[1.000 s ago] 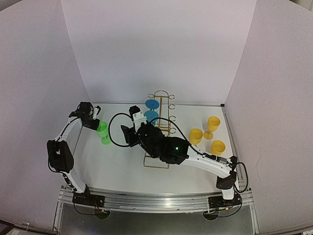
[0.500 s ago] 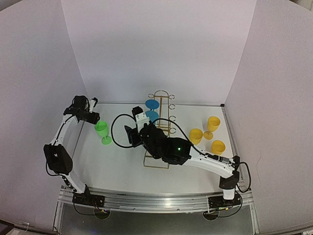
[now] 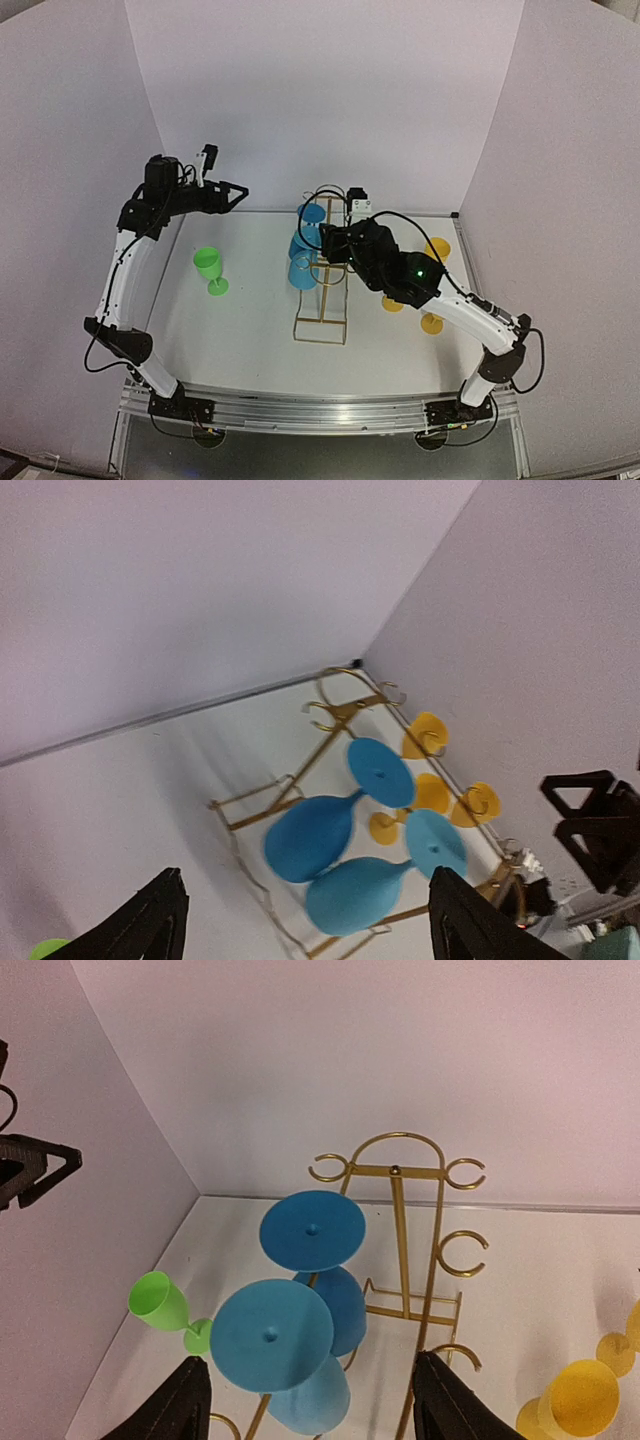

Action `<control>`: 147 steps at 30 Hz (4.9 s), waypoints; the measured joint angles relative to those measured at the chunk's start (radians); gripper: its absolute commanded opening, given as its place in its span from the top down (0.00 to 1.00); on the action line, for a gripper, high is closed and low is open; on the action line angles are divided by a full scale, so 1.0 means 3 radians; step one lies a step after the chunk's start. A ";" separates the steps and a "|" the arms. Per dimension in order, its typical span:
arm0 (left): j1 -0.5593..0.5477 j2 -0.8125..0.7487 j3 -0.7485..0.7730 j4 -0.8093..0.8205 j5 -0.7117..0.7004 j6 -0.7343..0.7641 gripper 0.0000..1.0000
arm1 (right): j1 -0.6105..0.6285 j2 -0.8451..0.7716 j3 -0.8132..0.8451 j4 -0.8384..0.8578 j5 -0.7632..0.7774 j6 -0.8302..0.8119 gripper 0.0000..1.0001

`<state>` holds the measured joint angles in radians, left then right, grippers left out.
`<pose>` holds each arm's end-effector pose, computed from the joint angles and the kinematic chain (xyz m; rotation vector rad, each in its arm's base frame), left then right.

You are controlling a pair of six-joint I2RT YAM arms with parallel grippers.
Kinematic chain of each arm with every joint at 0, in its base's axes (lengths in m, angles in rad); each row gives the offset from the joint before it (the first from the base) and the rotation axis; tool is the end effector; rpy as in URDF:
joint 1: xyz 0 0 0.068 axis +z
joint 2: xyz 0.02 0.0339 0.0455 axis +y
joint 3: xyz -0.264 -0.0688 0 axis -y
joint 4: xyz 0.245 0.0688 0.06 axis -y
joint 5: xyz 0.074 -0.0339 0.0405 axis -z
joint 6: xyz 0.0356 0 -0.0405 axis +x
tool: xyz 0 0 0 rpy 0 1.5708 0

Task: Take the wine glass off the wine glass rack

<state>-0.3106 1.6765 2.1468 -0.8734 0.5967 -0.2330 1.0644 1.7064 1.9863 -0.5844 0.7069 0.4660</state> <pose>0.3121 -0.1212 0.5000 0.4786 1.9621 -0.9374 0.2002 0.3132 0.4701 -0.0633 1.8202 0.4259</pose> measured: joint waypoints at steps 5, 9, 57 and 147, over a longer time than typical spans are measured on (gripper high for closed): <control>-0.0383 0.0281 0.0001 0.0099 0.0366 -0.0631 0.16 | -0.0072 -0.0286 -0.0381 -0.0078 0.0048 0.0176 0.36; -0.0616 0.0473 -0.0008 0.0154 0.0502 -0.0910 0.21 | -0.0127 -0.0460 -0.0642 -0.0140 0.0119 0.0296 0.36; -0.0780 0.0626 -0.0455 0.0418 0.0653 -0.1597 0.99 | -0.0146 -0.0656 -0.0849 -0.0208 0.0255 0.0446 0.40; -0.0599 0.0300 -0.0833 0.0554 0.0993 -0.1503 0.35 | -0.0146 -0.0506 -0.0598 -0.0226 0.0149 0.0242 0.41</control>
<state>-0.4904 1.7664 1.8969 -0.7071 0.8946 -0.6838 1.0206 1.5547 1.8069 -0.6521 0.7515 0.5385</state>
